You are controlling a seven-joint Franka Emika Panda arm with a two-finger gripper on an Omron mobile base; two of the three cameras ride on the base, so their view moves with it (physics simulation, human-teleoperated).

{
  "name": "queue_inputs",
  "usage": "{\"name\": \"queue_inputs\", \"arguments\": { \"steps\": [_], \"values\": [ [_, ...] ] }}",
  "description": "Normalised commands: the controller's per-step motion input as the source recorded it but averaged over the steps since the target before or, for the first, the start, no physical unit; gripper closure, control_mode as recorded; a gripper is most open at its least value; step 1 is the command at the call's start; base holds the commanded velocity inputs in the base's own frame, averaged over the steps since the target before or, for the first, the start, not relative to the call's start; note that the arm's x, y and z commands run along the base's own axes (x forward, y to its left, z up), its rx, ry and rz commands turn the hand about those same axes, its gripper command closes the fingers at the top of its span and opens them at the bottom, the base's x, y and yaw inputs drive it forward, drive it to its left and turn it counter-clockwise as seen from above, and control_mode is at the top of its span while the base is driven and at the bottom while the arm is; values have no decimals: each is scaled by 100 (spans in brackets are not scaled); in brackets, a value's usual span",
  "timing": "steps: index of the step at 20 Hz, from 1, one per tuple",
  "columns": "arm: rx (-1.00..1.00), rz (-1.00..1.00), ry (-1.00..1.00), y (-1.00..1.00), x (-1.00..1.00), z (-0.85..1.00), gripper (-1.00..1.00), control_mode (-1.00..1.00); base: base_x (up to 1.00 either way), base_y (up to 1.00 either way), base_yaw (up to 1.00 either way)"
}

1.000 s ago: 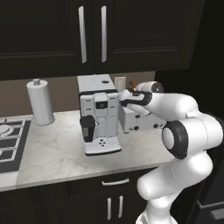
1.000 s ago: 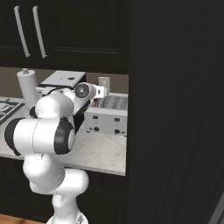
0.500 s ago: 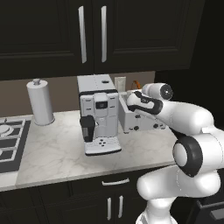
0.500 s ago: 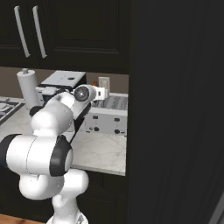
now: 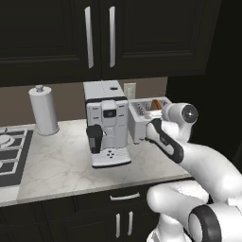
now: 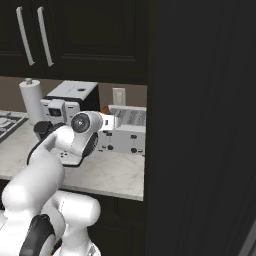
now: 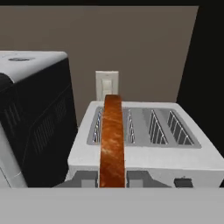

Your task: Start the toaster. Once the lever pops up, take the bread to the plate on the dining counter.

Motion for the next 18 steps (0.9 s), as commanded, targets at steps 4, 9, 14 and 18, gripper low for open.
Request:
{"name": "queue_inputs", "arguments": {
  "steps": [4, 9, 14, 18],
  "values": [
    [0, -9, 22, 0, -97, 33, 100, -100, 0, 0, 0],
    [0, -5, 29, 0, -96, 38, 100, -100, 0, 0, 0],
    [2, 0, 24, 0, -87, 31, 100, -100, 0, 0, 0],
    [6, 0, 12, 0, -61, 34, 100, -100, 0, 0, 0]
  ]
}}
